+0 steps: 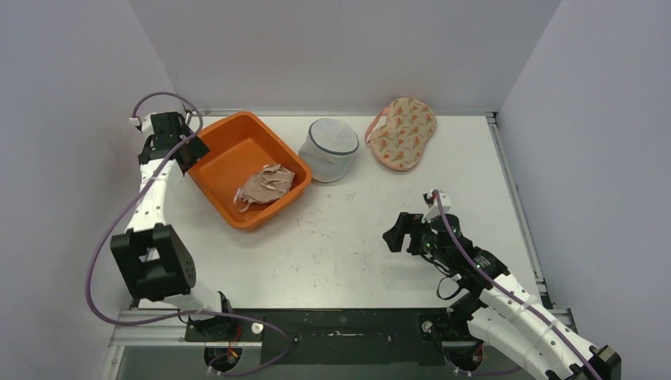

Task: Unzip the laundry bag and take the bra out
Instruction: Place the bin at the center of the board, then pick up the laundry bag at the center of the board.

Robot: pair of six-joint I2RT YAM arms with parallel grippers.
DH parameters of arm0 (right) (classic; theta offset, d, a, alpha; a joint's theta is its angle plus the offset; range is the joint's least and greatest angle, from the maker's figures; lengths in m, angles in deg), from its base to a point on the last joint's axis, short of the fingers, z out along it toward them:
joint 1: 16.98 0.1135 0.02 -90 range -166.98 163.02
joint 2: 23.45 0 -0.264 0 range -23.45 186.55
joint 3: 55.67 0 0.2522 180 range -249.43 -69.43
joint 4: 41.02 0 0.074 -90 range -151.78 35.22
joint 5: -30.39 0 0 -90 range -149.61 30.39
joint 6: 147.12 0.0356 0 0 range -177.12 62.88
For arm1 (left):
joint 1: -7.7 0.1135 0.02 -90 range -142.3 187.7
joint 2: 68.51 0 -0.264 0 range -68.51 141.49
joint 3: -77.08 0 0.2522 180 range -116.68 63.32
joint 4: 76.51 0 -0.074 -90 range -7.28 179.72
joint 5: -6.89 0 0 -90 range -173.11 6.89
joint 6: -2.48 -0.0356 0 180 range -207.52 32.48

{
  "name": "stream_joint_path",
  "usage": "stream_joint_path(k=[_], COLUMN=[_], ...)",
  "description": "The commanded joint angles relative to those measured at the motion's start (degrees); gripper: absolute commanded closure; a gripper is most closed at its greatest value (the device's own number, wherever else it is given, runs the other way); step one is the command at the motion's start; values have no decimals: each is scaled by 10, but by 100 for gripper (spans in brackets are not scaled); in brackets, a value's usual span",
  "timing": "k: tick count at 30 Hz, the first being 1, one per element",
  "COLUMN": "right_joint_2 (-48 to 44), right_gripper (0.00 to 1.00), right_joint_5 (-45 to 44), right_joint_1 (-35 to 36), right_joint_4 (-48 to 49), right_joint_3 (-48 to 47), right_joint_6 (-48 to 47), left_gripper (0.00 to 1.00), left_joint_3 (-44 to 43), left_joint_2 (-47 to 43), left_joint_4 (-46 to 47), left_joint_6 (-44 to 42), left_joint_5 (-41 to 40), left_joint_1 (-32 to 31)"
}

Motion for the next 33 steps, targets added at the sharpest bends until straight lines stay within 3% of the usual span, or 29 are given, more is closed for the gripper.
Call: stream_joint_path(k=[1,5,9,10,12,14,16,23,33], right_joint_2=[-20,-33,-11,1,19,25,22,21,28], right_gripper=[10,10,10,10,10,10,10,9,6], right_joint_5=[-22,-86,-59,-55,-53,-53,-54,-67,-65], right_joint_1=[4,3,2,2,2,3,3,4,9], right_joint_4=[43,70,91,93,99,109,118,123,130], right_joint_3=[-25,-5,0,-1,2,9,14,23,33], right_joint_6=[-2,38,40,42,52,59,61,64,77], left_gripper=[3,4,4,4,4,4,4,0,21], left_joint_3=[-23,-13,62,76,48,-47,-126,-263,-449], left_joint_2=[-133,-206,-235,-230,-202,-135,-55,92,282], left_joint_4=[-11,14,169,211,215,133,84,48,-49], left_joint_6=[12,31,88,100,85,41,33,54,62], left_joint_5=[-9,-9,248,278,234,146,121,122,108], left_joint_1=[-33,-113,-117,-143,-214,-296,-339,-351,-342])
